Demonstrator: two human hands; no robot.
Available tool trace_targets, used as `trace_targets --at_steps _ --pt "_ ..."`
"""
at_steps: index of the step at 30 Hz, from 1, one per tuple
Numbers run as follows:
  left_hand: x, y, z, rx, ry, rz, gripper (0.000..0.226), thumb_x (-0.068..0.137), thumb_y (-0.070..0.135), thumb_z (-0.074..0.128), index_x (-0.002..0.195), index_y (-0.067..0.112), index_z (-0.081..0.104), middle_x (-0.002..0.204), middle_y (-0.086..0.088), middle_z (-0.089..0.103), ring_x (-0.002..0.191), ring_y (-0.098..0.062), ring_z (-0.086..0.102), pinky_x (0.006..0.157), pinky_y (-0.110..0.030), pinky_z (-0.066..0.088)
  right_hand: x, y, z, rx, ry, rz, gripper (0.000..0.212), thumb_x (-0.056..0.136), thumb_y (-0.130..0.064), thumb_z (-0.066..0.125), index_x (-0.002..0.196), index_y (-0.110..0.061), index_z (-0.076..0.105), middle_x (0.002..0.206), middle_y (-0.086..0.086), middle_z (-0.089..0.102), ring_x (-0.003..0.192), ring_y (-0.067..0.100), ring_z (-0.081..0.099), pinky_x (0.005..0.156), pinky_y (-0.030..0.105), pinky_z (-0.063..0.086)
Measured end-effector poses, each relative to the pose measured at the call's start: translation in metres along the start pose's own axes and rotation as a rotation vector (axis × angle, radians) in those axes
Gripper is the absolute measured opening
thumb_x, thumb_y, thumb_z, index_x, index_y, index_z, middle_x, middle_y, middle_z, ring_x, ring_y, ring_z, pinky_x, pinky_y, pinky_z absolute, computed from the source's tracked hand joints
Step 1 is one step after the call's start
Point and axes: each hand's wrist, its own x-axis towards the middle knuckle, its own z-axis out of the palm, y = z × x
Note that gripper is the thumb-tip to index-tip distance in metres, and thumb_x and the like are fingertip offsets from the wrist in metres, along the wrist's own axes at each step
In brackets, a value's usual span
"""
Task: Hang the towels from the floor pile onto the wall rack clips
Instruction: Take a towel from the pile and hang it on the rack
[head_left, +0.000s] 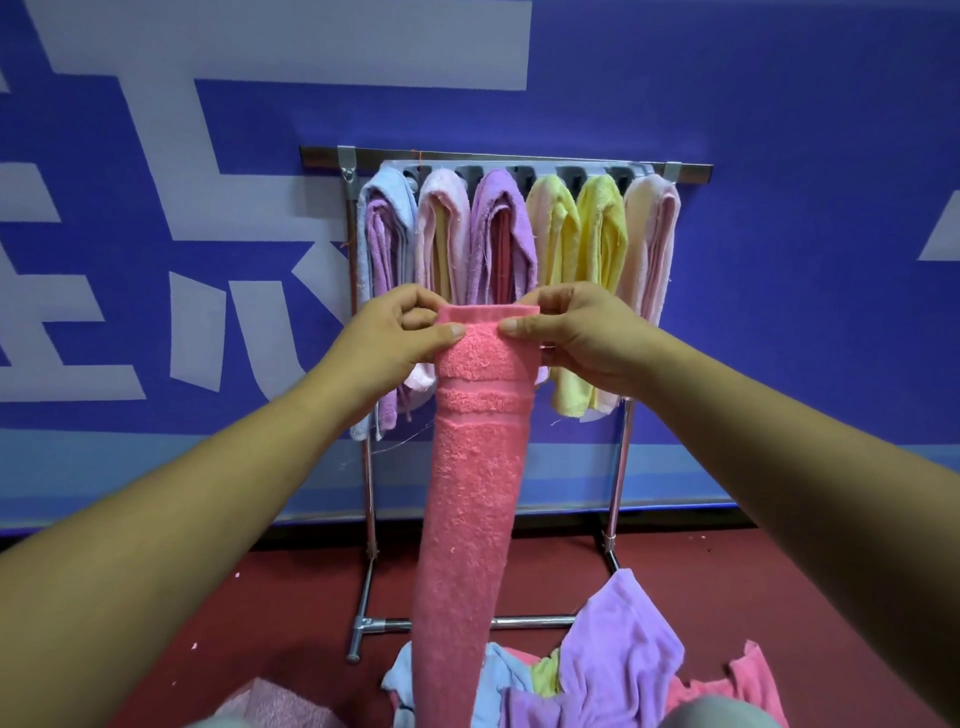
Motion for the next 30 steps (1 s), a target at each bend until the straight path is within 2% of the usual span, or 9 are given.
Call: trace_targets --at_steps 3,8,11,14,17,19,22,25,30 --pt "-0.002 -0.006 -0.001 -0.024 0.006 0.012 0.014 0.087 0.011 0.071 0.097 0.015 0.063 0.092 -0.006 0.076 0.089 -0.024 0.071 0.094 -0.047 0.054 0.001 -0.006 0.004 -0.207 -0.073 -0.015 0.019 0.087 -0.003 0.072 0.102 0.005 0.065 0.093 0.02 0.065 0.088 0.027 0.062 0.096 0.052 0.051" --pt "-0.01 -0.014 0.014 -0.023 -0.055 -0.006 0.018 0.087 0.009 0.072 0.102 0.008 0.062 0.091 -0.008 0.076 0.084 -0.019 0.071 0.087 -0.04 0.056 -0.005 -0.001 0.005 -0.517 -0.146 -0.006 0.023 0.086 -0.021 0.077 0.101 -0.004 0.074 0.101 0.024 0.071 0.083 0.022 0.066 0.086 0.048 0.056" --pt "-0.011 -0.021 0.014 -0.143 -0.087 -0.029 0.02 0.087 0.008 0.07 0.106 0.01 0.062 0.099 -0.009 0.076 0.093 -0.021 0.072 0.087 -0.035 0.057 -0.001 -0.005 0.002 -0.449 -0.122 -0.007 0.019 0.086 -0.016 0.076 0.096 0.0 0.073 0.094 0.025 0.071 0.084 0.024 0.066 0.089 0.049 0.055" --pt "-0.016 -0.041 0.017 -0.192 -0.244 -0.124 0.037 0.083 0.011 0.07 0.119 0.008 0.062 0.111 -0.01 0.073 0.102 -0.022 0.07 0.09 -0.033 0.057 0.004 -0.015 0.0 -0.332 -0.091 0.007 0.017 0.088 -0.007 0.071 0.098 0.007 0.068 0.091 0.019 0.065 0.087 0.028 0.061 0.083 0.042 0.052" --pt "-0.029 -0.081 0.026 -0.074 -0.342 -0.232 0.027 0.085 0.007 0.071 0.112 0.009 0.069 0.107 -0.004 0.075 0.1 -0.017 0.07 0.09 -0.028 0.055 0.009 -0.021 0.001 -0.224 -0.046 0.008 0.001 0.09 -0.001 0.065 0.089 -0.002 0.066 0.09 0.015 0.061 0.086 0.027 0.059 0.079 0.036 0.049" --pt "-0.04 -0.109 0.033 -0.058 -0.378 -0.296 0.022 0.085 0.01 0.074 0.106 0.01 0.072 0.104 -0.003 0.076 0.099 -0.016 0.07 0.089 -0.025 0.054 0.012 -0.022 -0.003 -0.186 -0.002 -0.001 0.011 0.09 -0.001 0.062 0.083 -0.009 0.064 0.087 0.013 0.059 0.086 0.028 0.056 0.08 0.04 0.046" --pt "-0.054 -0.14 0.04 -0.071 -0.41 -0.351 0.049 0.069 0.035 0.083 0.11 0.009 0.073 0.109 -0.006 0.075 0.106 -0.021 0.069 0.1 -0.034 0.052 0.014 -0.02 -0.011 -0.194 0.105 0.007 0.007 0.091 -0.004 0.062 0.086 -0.008 0.063 0.089 0.011 0.062 0.086 0.025 0.059 0.086 0.043 0.051" --pt "-0.061 -0.153 0.038 -0.094 -0.394 -0.359 0.064 0.058 0.047 0.089 0.108 0.01 0.074 0.109 -0.007 0.075 0.105 -0.022 0.07 0.102 -0.04 0.05 0.016 -0.011 -0.022 -0.242 0.262 0.041 0.006 0.092 -0.006 0.064 0.085 -0.007 0.063 0.091 0.013 0.061 0.086 0.025 0.061 0.09 0.045 0.054" --pt "-0.048 -0.143 0.022 -0.184 -0.314 -0.279 0.074 0.045 0.056 0.092 0.1 0.01 0.077 0.104 -0.005 0.075 0.093 -0.01 0.067 0.086 -0.021 0.052 0.011 0.027 -0.05 -0.418 0.435 0.198 0.011 0.091 -0.008 0.066 0.095 0.002 0.065 0.086 0.009 0.064 0.076 0.018 0.066 0.066 0.031 0.061"
